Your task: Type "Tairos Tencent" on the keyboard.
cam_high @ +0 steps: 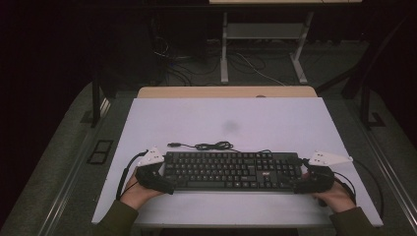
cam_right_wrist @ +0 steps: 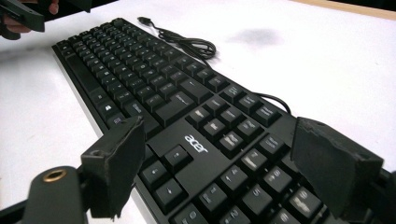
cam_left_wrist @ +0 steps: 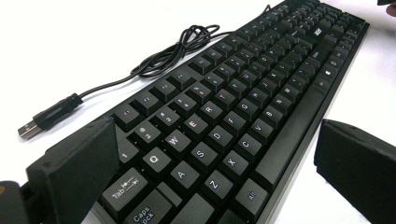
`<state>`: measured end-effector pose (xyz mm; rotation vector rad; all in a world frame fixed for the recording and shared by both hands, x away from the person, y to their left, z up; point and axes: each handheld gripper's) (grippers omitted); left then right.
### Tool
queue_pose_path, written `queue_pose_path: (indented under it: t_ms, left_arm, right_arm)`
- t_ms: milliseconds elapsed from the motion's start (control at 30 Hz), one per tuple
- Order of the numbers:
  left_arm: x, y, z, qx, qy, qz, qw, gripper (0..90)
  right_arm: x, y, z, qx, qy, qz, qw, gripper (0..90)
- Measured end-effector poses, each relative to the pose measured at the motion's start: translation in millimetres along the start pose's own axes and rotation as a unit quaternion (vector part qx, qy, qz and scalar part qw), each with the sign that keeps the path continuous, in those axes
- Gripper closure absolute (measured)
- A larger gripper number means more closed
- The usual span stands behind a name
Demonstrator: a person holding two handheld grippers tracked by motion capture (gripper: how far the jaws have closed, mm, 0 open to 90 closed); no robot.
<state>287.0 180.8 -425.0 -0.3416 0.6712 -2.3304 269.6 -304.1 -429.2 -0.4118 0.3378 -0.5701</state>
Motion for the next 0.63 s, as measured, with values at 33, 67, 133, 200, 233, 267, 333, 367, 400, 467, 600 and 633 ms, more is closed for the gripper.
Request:
queue_pose_path:
  t_ms: [33, 67, 133, 200, 233, 267, 333, 367, 400, 467, 600, 633]
  left_arm:
    - [0.2, 0.2, 0.0, 0.0, 0.0, 0.0, 1.0, 0.0]
    - [0.2, 0.2, -0.1, -0.001, 0.001, 0.0, 1.0, 0.0]
    - [0.1, 0.4, 0.0, -0.001, 0.002, -0.001, 1.0, 0.0]
    - [0.1, 0.5, -0.1, -0.001, 0.001, -0.001, 1.0, 0.0]
    - [0.1, 0.6, -0.1, -0.002, 0.002, -0.002, 1.0, 0.0]
    - [0.1, 0.7, -0.1, -0.002, 0.003, -0.002, 1.0, 0.0]
    - [0.0, 0.7, -0.1, -0.002, 0.003, -0.003, 1.0, 0.0]
    - [0.0, 0.8, -0.1, -0.002, 0.003, -0.003, 1.0, 0.0]
    - [0.0, 0.8, -0.1, -0.003, 0.003, -0.003, 1.0, 0.0]
    - [-0.1, 0.9, 0.0, -0.002, 0.005, -0.004, 1.0, 0.0]
    - [0.0, 1.0, 0.3, -0.002, 0.005, -0.005, 1.0, 0.0]
    - [0.0, 1.0, 0.4, -0.002, 0.006, -0.005, 1.0, 0.0]
  right_arm:
    - [0.6, -1.0, -1.0, 0.0, 0.0, -0.001, 1.0, 17.4]
    - [0.9, -1.8, -1.8, 0.0, 0.002, -0.001, 1.0, 17.3]
    - [1.3, -2.9, -3.0, -0.001, 0.004, -0.001, 1.0, 17.3]
    - [1.5, -3.0, -3.1, 0.0, 0.005, -0.001, 1.0, 17.3]
    - [1.4, -2.9, -3.1, -0.001, 0.005, -0.001, 1.0, 17.3]
    - [1.3, -2.7, -3.1, -0.001, 0.004, -0.001, 1.0, 17.3]
    - [1.4, -1.9, -3.4, -0.002, 0.003, -0.001, 1.0, 17.3]
    - [1.4, -1.8, -3.4, -0.002, 0.002, -0.001, 1.0, 17.3]
    - [1.5, -1.6, -3.6, -0.003, 0.002, -0.001, 1.0, 17.3]
    - [1.7, -1.5, -3.7, -0.003, 0.003, -0.001, 1.0, 17.3]
    - [1.8, -1.5, -3.8, -0.002, 0.003, -0.001, 1.0, 17.4]
    - [1.8, -1.5, -3.6, -0.002, 0.003, -0.001, 1.0, 17.3]
Point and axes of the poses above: each handheld gripper's, and its own axes: y roughly forward along the jaws, z roughly out of its top, x roughly to its right, and after that the axes turned 6 degrees about z, right-handed
